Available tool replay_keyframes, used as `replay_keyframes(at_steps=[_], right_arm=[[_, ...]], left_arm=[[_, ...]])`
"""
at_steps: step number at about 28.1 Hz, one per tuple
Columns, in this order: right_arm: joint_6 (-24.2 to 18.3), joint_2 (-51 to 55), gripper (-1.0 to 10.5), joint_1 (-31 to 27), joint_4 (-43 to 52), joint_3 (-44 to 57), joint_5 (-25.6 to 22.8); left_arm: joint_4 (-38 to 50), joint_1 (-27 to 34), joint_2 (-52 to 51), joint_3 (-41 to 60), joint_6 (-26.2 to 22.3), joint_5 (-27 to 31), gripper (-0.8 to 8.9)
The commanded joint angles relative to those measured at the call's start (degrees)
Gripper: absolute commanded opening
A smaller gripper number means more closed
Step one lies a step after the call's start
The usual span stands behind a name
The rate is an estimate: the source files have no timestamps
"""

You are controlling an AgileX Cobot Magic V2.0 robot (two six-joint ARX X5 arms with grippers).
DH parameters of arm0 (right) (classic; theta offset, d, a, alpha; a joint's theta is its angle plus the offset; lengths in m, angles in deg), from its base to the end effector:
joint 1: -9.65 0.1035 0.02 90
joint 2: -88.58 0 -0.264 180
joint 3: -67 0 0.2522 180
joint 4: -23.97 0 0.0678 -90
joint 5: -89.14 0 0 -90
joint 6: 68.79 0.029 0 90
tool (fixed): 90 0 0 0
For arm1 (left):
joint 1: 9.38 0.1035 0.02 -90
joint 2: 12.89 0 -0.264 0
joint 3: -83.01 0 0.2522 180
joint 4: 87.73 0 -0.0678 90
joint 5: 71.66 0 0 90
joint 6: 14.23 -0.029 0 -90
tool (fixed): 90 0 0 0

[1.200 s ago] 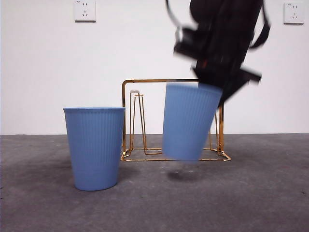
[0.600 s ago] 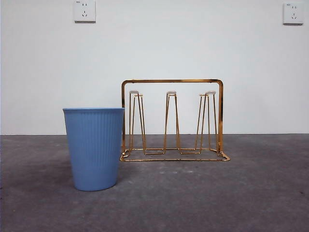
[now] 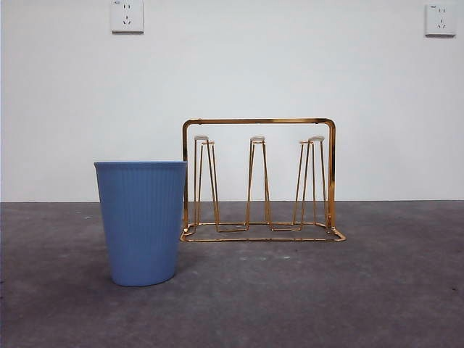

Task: Pick up cup 1,put cup 1 in the cup rack,pick up cup 2,put cup 2 in the cup rack

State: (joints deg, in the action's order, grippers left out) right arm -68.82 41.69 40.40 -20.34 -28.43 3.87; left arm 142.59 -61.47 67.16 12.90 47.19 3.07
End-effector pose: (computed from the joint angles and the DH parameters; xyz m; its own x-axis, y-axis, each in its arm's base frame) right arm 0.0873 0.0547 0.4924 0.8120 0.5790 0.0735 -0.5802 0.8145 -0.0066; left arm 0.1757 -0.2380 0.3820 0.2437 -0.7416 0.6250 0.7726 -0.2410 -0.5873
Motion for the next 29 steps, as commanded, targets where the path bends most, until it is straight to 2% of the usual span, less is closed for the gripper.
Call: replay_keyframes(at_steps=[1,12,16,21,26,29], right_arm=[[-0.2,-1.0,-0.1,0.1,1.7,0.5,1.6],[0.0,-7.1,-0.1,0.2,4.9,0.5,6.4],[0.0,-9.0,-0.1,2.2,5.2,0.5,6.4],[-0.7,-10.3,-0.1,5.5,5.7,0.5,5.3],[-1.7,-10.4,-0.1,7.9,5.1,0.5,1.0],[-1.8,-10.4,-0.1,8.0,4.9,0.5,0.1]], left_arm=[[1.9,-0.9,1.1,-0.1,1.4,2.3,7.19],[4.6,-0.8,1.6,-0.4,1.4,3.6,7.19],[4.6,-0.8,1.6,-0.4,1.4,3.6,7.19],[4.6,-0.7,1.6,-0.4,1.4,4.3,7.19],[5.1,-0.5,1.6,-0.4,1.4,4.8,7.18],[5.9,-0.3,1.6,-0.4,1.4,4.8,7.18]])
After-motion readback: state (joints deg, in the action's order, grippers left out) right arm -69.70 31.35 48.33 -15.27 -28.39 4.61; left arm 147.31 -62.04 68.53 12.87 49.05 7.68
